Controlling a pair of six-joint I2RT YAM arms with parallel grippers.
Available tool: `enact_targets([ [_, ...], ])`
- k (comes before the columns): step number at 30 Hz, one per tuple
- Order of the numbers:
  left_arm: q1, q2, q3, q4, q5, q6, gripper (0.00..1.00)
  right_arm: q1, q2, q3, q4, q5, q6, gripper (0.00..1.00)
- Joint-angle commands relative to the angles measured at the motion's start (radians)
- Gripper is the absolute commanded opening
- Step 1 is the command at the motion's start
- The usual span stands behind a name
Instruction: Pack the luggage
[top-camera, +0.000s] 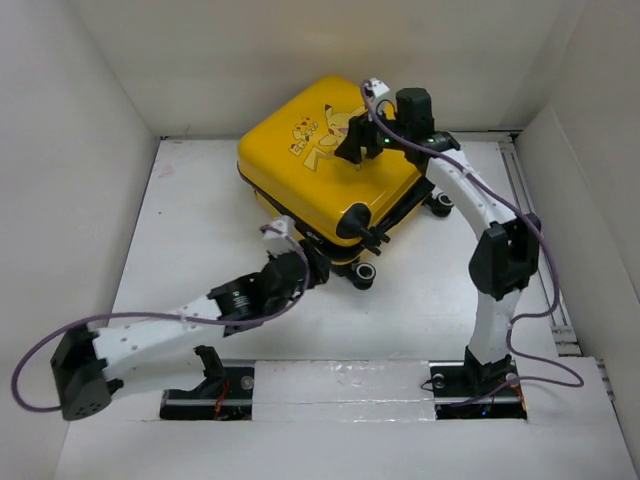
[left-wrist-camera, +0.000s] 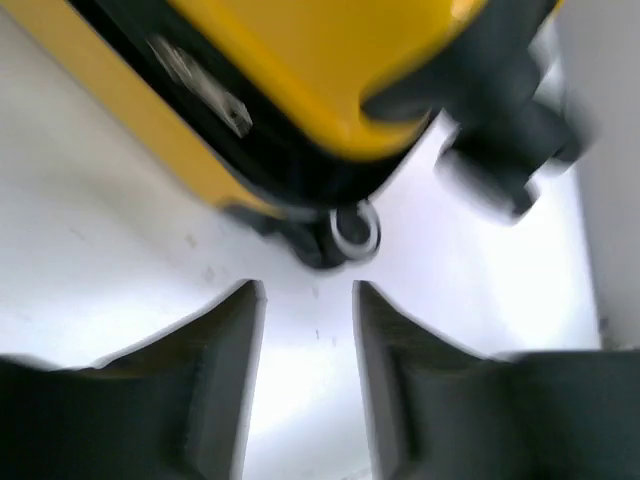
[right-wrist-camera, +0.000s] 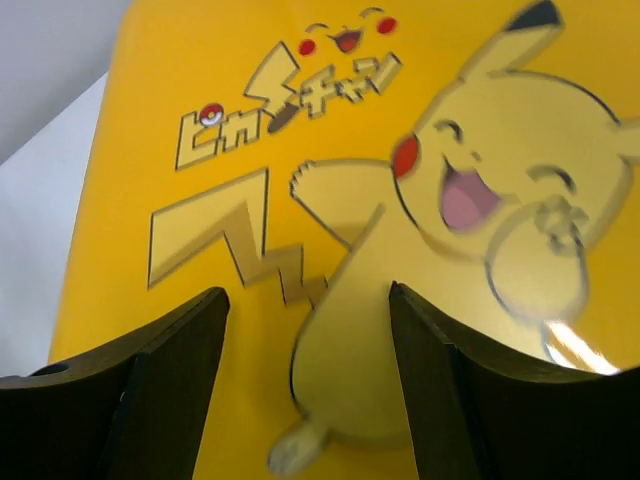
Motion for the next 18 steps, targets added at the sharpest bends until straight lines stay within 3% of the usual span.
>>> enact_targets([
  [1, 0.015, -0.203, -0.001, -0.069, -0.325, -0.028, 0.48, -0.104, -0.160, -0.081, 0.010, -0.021, 0.042, 0.72],
  [3, 0.015, -0.287, -0.001, -0.008, -0.392, 0.032, 0.60, -0.124, -0.221, -0.166, 0.032, 0.013, 0.055, 0.72],
  [5, 0.015, -0.298, -0.001, 0.164, -0.469, 0.141, 0.76, -0.152, -0.348, -0.259, 0.114, 0.101, 0.099, 0.72],
  [6, 0.048, -0.265, -0.001, 0.234, -0.469, 0.179, 0.80, -0.152, -0.396, -0.376, 0.151, 0.138, 0.123, 0.72],
  [7, 0.082, -0.230, 0.016, 0.362, -0.457, 0.218, 0.81, -0.167, -0.490, -0.438, 0.188, 0.174, 0.174, 0.59],
  [9, 0.180, -0.071, 0.130, 0.396, -0.289, 0.227, 0.82, -0.187, -0.577, -0.623, 0.272, 0.284, 0.232, 0.33],
  [10, 0.311, -0.003, 0.193, 0.379, -0.191, 0.227, 0.82, -0.204, -0.618, -0.687, 0.288, 0.322, 0.263, 0.01],
  [11, 0.383, 0.066, 0.261, 0.358, -0.093, 0.206, 0.80, -0.204, -0.699, -0.754, 0.320, 0.358, 0.309, 0.00],
  [12, 0.451, 0.137, 0.389, 0.357, 0.113, 0.194, 0.80, -0.215, -0.735, -0.819, 0.375, 0.437, 0.331, 0.00],
  [13, 0.581, 0.279, 0.460, 0.348, 0.208, 0.172, 0.76, -0.230, -0.769, -0.933, 0.394, 0.461, 0.360, 0.00],
  [15, 0.675, 0.408, 0.598, 0.301, 0.290, 0.158, 0.76, -0.239, -0.854, -1.041, 0.455, 0.493, 0.436, 0.00],
  [16, 0.714, 0.538, 0.755, 0.284, 0.339, 0.158, 0.74, -0.239, -0.879, -1.128, 0.470, 0.530, 0.437, 0.00],
  [18, 0.813, 0.686, 0.969, 0.113, 0.365, 0.195, 0.74, -0.239, -0.940, -1.195, 0.471, 0.582, 0.450, 0.00],
])
